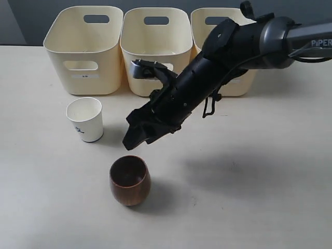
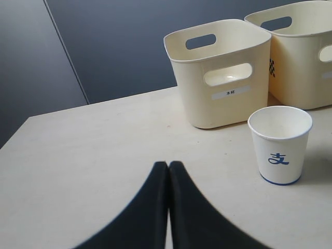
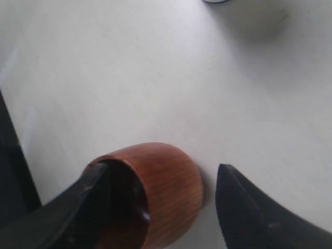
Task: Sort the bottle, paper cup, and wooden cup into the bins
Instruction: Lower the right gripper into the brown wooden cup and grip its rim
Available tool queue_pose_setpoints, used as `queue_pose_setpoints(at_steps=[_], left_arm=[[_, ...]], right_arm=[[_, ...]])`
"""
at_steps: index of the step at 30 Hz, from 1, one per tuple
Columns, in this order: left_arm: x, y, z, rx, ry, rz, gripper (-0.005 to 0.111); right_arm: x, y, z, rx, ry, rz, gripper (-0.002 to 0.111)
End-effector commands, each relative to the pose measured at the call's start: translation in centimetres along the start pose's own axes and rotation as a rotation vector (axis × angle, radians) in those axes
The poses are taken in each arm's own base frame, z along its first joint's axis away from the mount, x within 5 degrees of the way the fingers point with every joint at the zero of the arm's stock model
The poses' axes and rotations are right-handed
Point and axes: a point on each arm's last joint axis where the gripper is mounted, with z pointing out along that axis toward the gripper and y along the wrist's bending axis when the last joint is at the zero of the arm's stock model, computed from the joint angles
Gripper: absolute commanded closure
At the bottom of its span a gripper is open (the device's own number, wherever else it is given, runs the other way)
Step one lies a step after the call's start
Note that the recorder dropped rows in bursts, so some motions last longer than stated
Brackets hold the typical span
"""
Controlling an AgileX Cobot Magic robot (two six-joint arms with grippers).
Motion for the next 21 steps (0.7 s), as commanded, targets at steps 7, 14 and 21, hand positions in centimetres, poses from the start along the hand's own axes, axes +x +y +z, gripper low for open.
queue_pose_setpoints(at_steps=[7, 14, 21], left_arm=[[0.0, 0.0, 0.0, 0.002, -0.010, -0.001, 0.107], [0.0, 0.0, 0.0, 0.002, -0.010, -0.001, 0.107], [0.0, 0.0, 0.0, 0.002, -0.008, -0.001, 0.107]], right_arm=[[0.3, 0.8, 1.1, 0.083, 0.055, -0.066, 0.050], [0.6, 1.4, 1.4, 0.054, 0.095, -0.074, 0.050], [0.7, 1.4, 1.4, 0.058, 0.098, -0.078, 0.050]])
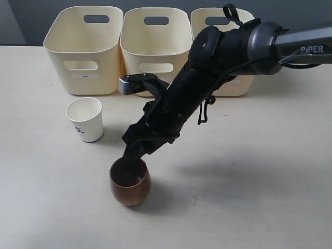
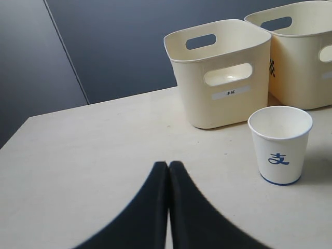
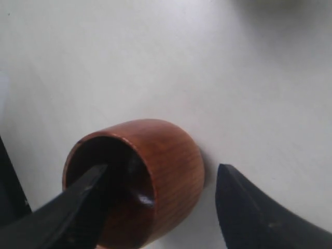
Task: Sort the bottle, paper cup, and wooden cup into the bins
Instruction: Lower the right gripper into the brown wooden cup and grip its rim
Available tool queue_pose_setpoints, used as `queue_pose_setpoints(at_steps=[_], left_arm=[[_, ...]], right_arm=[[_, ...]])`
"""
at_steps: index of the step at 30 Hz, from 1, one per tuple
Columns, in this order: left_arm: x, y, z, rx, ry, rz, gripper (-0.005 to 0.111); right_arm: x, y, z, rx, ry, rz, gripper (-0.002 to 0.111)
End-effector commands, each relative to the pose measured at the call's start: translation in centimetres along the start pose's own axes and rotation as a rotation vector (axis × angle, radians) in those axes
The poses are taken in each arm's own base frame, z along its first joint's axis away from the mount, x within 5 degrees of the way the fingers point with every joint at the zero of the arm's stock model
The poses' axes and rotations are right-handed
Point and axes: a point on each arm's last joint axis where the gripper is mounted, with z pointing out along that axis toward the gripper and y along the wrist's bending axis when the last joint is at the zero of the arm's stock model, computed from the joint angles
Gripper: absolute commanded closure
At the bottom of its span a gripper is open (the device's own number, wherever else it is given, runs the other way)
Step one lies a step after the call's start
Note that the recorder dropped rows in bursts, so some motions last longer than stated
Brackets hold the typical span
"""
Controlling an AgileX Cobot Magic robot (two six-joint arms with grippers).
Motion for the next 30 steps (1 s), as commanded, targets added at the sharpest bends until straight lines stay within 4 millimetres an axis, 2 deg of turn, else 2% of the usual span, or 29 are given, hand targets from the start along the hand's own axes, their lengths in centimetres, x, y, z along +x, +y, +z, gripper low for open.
queue_pose_setpoints(at_steps=[1, 13, 22, 30], left_arm=[[0.0, 0.0, 0.0, 0.002, -0.008, -0.001, 0.107], [0.0, 0.0, 0.0, 0.002, -0.008, -0.001, 0.107], [0.0, 0.0, 0.0, 0.002, -0.008, -0.001, 0.107], [0.0, 0.0, 0.0, 0.002, -0.008, -0.001, 0.107]], right_arm=[[0.0, 0.0, -0.1, 0.002, 0.002, -0.006, 0.050], [0.0, 0.0, -0.1, 0.002, 0.002, -0.006, 0.050], [1.0, -0.7, 0.8, 0.038, -0.003, 0.048, 0.050], [1.0, -0.7, 0.9, 0.033, -0.011, 0.067, 0.050]])
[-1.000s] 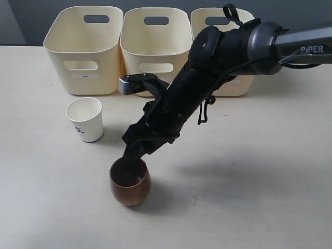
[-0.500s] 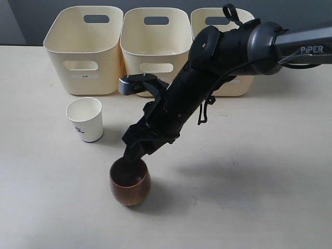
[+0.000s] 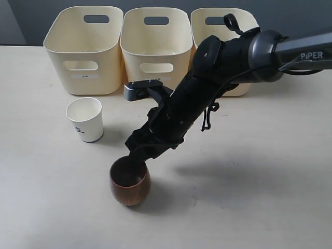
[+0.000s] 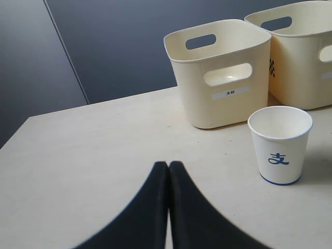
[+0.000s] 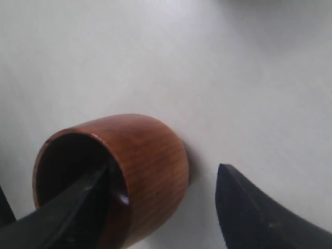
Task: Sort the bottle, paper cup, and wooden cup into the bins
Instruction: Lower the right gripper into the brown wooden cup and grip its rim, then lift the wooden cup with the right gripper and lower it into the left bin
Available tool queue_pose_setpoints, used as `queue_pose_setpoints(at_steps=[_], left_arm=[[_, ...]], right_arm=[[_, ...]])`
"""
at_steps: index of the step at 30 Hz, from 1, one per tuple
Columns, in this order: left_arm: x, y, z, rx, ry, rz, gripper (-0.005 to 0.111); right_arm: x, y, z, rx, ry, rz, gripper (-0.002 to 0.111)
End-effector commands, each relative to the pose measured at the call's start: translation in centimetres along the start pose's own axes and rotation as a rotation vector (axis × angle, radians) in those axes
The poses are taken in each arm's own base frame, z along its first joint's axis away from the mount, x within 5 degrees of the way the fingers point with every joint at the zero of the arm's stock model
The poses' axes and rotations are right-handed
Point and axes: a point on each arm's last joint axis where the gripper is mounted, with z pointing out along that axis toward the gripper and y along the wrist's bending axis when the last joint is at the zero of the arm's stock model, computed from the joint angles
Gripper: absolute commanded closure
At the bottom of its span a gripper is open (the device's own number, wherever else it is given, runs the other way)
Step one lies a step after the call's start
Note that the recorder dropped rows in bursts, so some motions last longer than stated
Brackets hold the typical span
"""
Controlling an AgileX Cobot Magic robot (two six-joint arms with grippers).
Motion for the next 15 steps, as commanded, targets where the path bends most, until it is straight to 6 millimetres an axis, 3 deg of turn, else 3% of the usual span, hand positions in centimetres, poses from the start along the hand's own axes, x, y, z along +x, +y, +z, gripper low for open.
queue_pose_setpoints(at_steps=[1, 11, 14, 15], left_arm=[[0.0, 0.0, 0.0, 0.002, -0.008, -0.001, 0.107], [0.0, 0.0, 0.0, 0.002, -0.010, -0.001, 0.107], [0.0, 0.0, 0.0, 0.002, -0.010, -0.001, 0.107], [0.0, 0.0, 0.0, 0.002, -0.010, -0.001, 0.107]], right_arm=[[0.1, -0.1, 0.1, -0.001, -0.004, 0.025, 0.050], [1.1, -0.8, 0.9, 0.034, -0.009, 0.058, 0.050], [1.1, -0.8, 0.9, 0.034, -0.009, 0.058, 0.059], [1.2, -0.8, 0.9, 0.031, -0.006, 0.058, 0.070]])
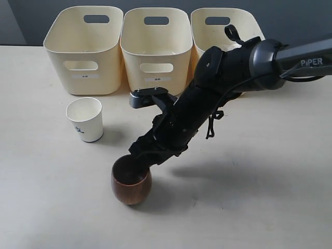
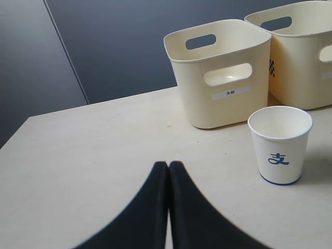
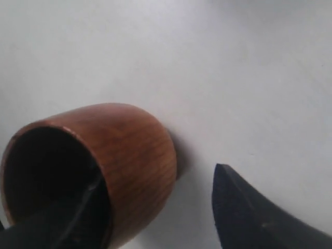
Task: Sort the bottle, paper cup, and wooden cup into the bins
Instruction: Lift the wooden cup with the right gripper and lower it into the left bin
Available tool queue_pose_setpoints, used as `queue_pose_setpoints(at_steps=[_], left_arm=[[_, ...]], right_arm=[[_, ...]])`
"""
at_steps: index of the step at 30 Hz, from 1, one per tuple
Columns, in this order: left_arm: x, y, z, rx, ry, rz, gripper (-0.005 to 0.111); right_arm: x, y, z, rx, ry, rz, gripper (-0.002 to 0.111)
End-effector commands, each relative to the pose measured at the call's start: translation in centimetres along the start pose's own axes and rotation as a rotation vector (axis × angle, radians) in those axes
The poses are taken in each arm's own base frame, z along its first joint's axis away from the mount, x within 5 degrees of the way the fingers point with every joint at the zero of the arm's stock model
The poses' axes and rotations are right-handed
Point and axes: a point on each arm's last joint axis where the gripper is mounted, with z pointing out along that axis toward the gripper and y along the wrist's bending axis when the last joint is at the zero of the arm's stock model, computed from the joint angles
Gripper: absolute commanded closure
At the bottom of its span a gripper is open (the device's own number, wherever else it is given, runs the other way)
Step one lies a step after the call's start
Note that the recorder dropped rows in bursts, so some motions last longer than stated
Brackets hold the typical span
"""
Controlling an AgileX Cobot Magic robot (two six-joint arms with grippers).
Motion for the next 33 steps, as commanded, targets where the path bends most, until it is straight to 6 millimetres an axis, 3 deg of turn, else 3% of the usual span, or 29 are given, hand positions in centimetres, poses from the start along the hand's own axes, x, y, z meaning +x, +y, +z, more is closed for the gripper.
queue_pose_setpoints(at_steps=[1, 3, 4, 10, 14, 25, 33], left_arm=[[0.0, 0.0, 0.0, 0.002, -0.010, -0.001, 0.107], [0.0, 0.0, 0.0, 0.002, -0.010, -0.001, 0.107], [0.0, 0.0, 0.0, 0.002, -0.010, -0.001, 0.107], [0.0, 0.0, 0.0, 0.002, -0.010, -0.001, 0.107], [0.0, 0.0, 0.0, 0.002, -0.010, -0.001, 0.107], [0.0, 0.0, 0.0, 0.002, -0.010, -0.001, 0.107], [0.0, 0.0, 0.0, 0.002, -0.010, -0.001, 0.107]], right_arm=[[0.1, -0.1, 0.1, 0.004, -0.006, 0.004, 0.079], [0.1, -0.1, 0.1, 0.004, -0.006, 0.004, 0.105], [0.1, -0.1, 0.1, 0.005, -0.007, 0.004, 0.108], [-0.2, 0.0, -0.2, 0.007, -0.032, 0.009, 0.109], [-1.3, 0.6, -1.7, 0.032, -0.153, 0.020, 0.109], [-6.9, 3.2, -7.2, 0.015, -0.491, 0.012, 0.109], [-10.7, 3.9, -11.2, 0.062, -0.805, 0.078, 0.109]])
